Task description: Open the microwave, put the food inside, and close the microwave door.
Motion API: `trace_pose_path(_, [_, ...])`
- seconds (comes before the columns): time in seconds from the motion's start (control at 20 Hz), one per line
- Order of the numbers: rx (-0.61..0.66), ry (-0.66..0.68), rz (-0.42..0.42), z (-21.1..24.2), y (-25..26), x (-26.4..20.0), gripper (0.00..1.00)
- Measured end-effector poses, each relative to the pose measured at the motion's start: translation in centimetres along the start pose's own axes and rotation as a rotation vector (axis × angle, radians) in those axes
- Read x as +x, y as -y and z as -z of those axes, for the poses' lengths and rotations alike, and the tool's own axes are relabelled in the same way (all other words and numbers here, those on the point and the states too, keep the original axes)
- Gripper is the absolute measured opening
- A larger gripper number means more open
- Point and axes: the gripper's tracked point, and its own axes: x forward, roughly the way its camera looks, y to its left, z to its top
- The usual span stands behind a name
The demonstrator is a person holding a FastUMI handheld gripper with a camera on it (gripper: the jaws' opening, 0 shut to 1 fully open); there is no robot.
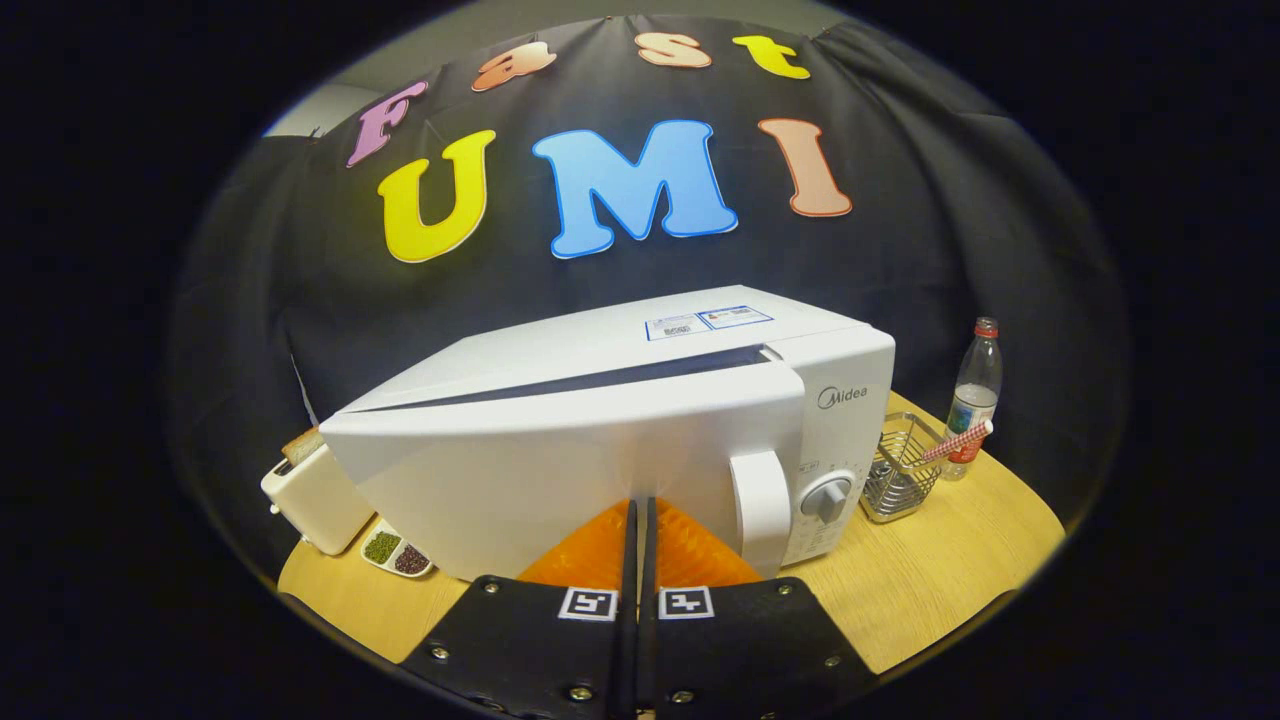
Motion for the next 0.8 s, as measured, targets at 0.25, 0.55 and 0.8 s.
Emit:
trace_pose_path(0.25, [0.020,0.006,0.013,-0.9,0.5,1.1,0.01])
trace_pose_path(0.55, [-0.032,0.028,0.027,-1.1,0.6,1.5,0.02])
trace_pose_path(0.8, [-0.103,0.035,0.033,-1.2,0.7,1.8,0.05])
